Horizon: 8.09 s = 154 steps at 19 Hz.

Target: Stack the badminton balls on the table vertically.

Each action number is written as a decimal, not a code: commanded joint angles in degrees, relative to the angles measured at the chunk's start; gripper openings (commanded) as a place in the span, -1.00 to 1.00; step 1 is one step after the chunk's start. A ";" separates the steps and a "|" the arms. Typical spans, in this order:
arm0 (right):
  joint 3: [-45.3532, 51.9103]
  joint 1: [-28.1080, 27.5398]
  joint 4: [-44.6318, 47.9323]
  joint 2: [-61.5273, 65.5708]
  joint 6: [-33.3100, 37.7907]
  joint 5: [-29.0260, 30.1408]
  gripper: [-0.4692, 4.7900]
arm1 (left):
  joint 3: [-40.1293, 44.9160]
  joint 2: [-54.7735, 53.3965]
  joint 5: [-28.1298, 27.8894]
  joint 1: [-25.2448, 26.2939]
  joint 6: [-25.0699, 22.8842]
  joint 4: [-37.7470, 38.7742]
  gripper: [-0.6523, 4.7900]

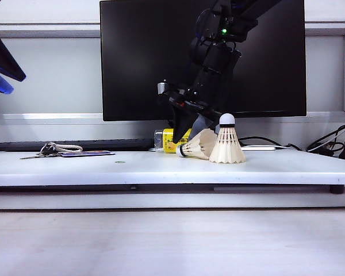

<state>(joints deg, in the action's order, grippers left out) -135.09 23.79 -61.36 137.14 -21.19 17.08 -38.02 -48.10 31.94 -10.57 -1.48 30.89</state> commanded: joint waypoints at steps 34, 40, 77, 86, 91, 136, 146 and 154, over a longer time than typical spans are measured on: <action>-0.31 -1.81 9.60 -0.22 15.28 18.51 -0.19 | -0.04 0.09 0.42 0.00 -0.02 -1.01 -0.18; -0.24 -3.08 9.31 -4.15 15.39 19.30 -0.17 | -0.04 0.09 0.44 -0.02 0.00 -1.42 -0.18; 28.20 -21.05 13.40 -68.43 15.28 17.51 -0.17 | -0.04 0.11 7.13 -0.28 1.64 -3.32 -0.18; 72.98 -20.90 46.75 -97.77 24.98 13.81 -0.18 | -0.04 0.09 6.43 -3.89 1.46 -3.10 -0.18; 96.94 -20.44 72.06 -105.90 32.92 13.00 -0.19 | -0.04 0.09 5.97 -3.89 1.46 -3.10 -0.18; 95.25 -3.30 142.11 -31.34 37.68 -5.40 -0.19 | 2.27 -0.09 -2.80 -3.89 -0.22 -4.46 -0.18; 95.27 -2.08 140.87 -28.72 37.66 -5.60 -0.19 | 2.25 -0.07 -2.78 -3.87 -0.22 -4.46 -0.18; 95.65 -2.14 141.83 -28.76 37.11 -5.60 -0.19 | 2.25 -0.07 -2.78 -3.89 -0.22 -4.46 -0.18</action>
<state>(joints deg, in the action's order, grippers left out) -39.27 21.58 79.35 108.62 16.47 11.57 -35.70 -48.25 29.10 -14.39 -1.50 26.92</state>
